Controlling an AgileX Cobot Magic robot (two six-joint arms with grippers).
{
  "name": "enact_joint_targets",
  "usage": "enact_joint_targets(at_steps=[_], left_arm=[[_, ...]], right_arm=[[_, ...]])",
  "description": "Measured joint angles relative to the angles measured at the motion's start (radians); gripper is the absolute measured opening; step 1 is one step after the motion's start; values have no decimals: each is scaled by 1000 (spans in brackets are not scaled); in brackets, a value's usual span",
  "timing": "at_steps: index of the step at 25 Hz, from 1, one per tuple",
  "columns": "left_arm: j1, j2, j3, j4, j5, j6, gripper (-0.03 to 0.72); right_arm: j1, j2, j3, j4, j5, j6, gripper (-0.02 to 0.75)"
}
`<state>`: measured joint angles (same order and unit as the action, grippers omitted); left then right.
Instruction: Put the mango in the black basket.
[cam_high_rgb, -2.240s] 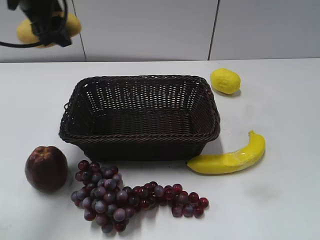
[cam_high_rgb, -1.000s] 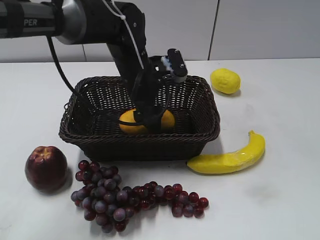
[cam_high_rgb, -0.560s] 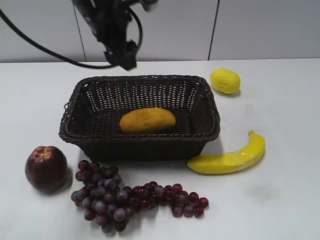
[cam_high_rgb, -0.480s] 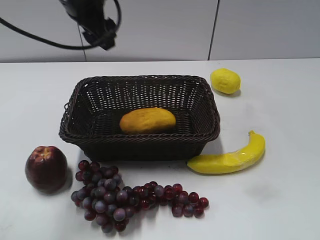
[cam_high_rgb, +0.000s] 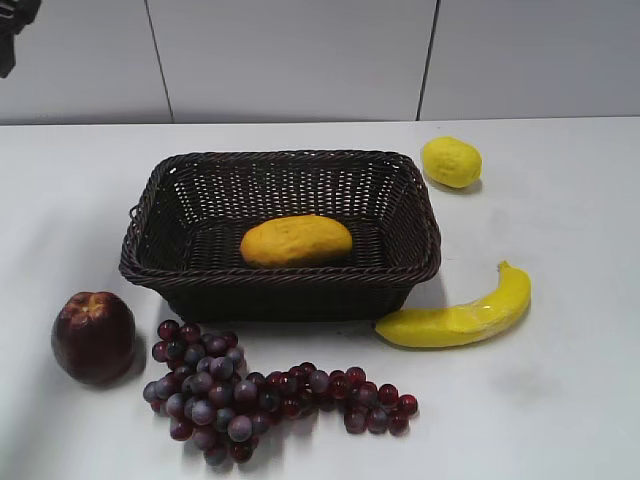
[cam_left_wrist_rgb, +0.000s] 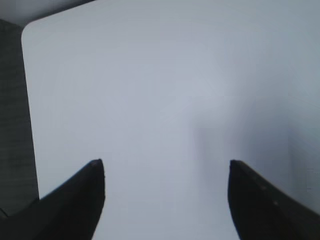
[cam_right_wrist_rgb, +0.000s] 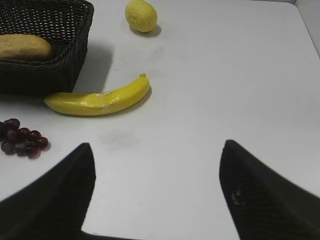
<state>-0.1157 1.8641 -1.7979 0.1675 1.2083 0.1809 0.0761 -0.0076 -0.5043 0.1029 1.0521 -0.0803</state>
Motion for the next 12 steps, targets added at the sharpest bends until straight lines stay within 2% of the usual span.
enact_joint_targets(at_steps=[5, 12], left_arm=[[95, -54, 57, -160, 5, -5, 580], [108, -263, 297, -181, 8, -5, 575]], right_arm=[[0, 0, 0, 0, 0, 0, 593], [0, 0, 0, 0, 0, 0, 593]])
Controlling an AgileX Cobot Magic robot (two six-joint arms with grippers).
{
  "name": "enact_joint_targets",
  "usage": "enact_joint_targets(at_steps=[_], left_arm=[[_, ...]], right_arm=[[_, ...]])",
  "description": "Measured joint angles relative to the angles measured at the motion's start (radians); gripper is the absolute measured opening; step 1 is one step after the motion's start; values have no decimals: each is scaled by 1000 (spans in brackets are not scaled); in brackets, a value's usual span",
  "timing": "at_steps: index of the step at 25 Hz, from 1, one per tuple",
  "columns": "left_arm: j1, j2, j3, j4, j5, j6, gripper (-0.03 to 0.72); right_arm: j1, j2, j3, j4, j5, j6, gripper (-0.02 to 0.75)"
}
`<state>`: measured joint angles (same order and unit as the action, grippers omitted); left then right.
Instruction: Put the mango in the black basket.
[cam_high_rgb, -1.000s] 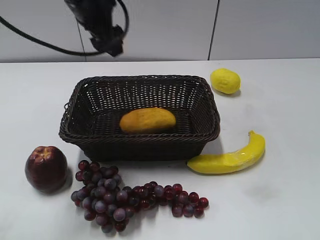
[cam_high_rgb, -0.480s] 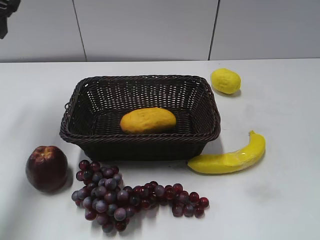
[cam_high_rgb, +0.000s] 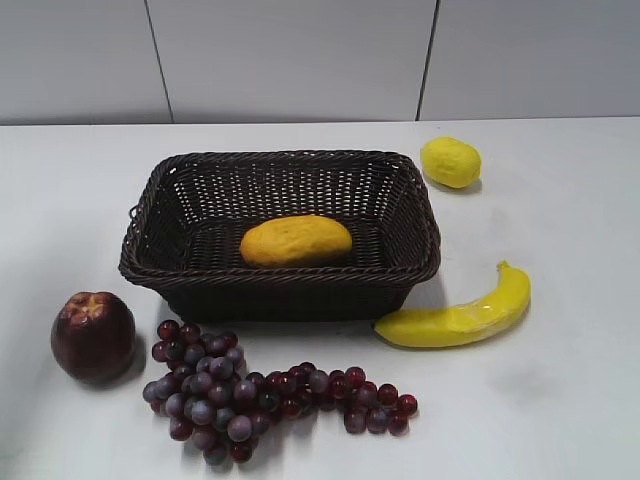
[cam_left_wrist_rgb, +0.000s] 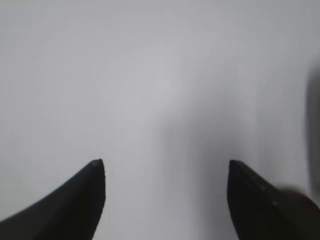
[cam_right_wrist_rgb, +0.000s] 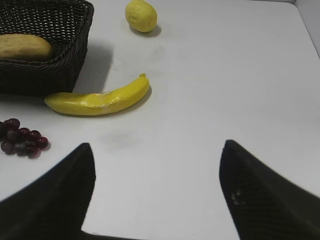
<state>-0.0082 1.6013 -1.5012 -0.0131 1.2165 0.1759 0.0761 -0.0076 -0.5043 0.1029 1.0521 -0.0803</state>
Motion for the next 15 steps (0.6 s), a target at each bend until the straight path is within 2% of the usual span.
enact_joint_targets(at_steps=[10, 15], left_arm=[[1, -377, 402, 51, 4, 0, 575], [1, -562, 554, 61, 4, 0, 575]], right_arm=[[0, 0, 0, 0, 0, 0, 593], [0, 0, 0, 0, 0, 0, 593]])
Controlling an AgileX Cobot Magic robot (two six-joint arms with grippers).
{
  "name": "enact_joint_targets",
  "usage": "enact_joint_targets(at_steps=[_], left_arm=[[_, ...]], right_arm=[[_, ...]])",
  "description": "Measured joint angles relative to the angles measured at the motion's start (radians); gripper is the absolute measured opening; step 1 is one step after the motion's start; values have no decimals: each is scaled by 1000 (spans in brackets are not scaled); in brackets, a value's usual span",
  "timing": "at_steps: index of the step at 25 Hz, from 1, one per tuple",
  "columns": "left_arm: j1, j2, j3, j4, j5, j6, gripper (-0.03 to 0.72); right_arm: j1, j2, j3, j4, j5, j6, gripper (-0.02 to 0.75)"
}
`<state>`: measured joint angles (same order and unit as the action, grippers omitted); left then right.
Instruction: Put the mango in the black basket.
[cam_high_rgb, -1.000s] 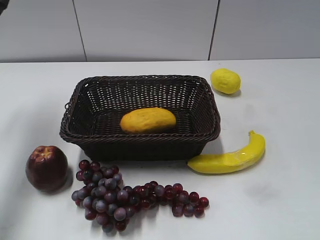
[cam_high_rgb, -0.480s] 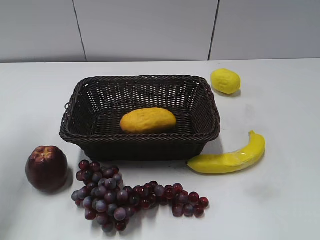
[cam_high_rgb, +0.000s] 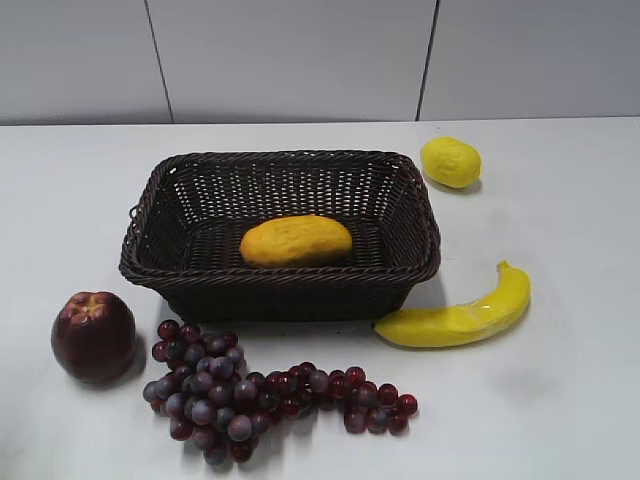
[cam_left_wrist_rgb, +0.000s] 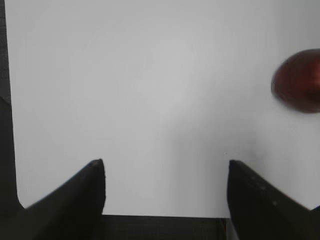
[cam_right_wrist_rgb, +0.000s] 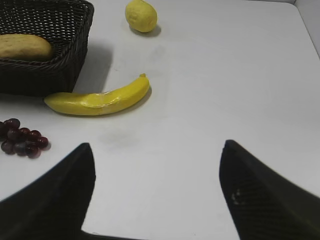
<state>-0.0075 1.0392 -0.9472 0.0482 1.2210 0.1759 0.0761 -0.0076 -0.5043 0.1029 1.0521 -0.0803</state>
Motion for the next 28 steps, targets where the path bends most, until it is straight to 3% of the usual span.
enact_joint_targets(at_steps=[12, 21, 28], left_arm=[[0, -572, 297, -3, 4, 0, 575], [0, -935, 384, -9, 1, 0, 575], [0, -1042, 394, -37, -59, 0, 575]], right_arm=[[0, 0, 0, 0, 0, 0, 593], [0, 0, 0, 0, 0, 0, 593], [0, 0, 0, 0, 0, 0, 593]])
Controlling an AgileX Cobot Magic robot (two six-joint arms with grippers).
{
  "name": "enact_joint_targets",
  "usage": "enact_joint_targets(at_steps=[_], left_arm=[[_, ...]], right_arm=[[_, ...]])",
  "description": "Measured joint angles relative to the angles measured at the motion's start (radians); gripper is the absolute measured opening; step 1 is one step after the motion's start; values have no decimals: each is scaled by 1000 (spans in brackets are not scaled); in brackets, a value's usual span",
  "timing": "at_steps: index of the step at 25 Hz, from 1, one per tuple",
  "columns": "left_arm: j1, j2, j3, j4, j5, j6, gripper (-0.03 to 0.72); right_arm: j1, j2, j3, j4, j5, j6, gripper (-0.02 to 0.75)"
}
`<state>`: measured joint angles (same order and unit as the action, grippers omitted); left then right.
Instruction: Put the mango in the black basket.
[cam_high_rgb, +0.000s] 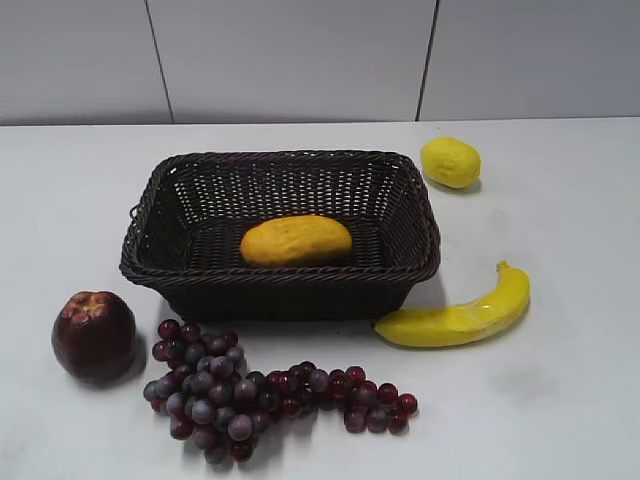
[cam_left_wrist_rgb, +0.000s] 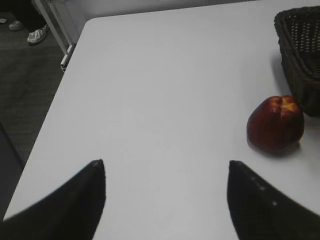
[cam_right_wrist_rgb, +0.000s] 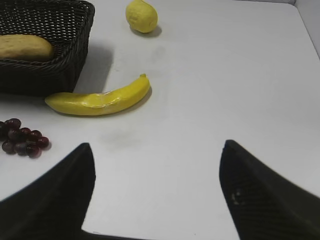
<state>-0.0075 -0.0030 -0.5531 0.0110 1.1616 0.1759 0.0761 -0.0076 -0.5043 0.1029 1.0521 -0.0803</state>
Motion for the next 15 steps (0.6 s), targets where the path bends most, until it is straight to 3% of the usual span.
enact_joint_targets(at_steps=[15], left_arm=[[0, -3, 37, 8, -100, -56, 575]], right_arm=[[0, 0, 0, 0, 0, 0, 593]])
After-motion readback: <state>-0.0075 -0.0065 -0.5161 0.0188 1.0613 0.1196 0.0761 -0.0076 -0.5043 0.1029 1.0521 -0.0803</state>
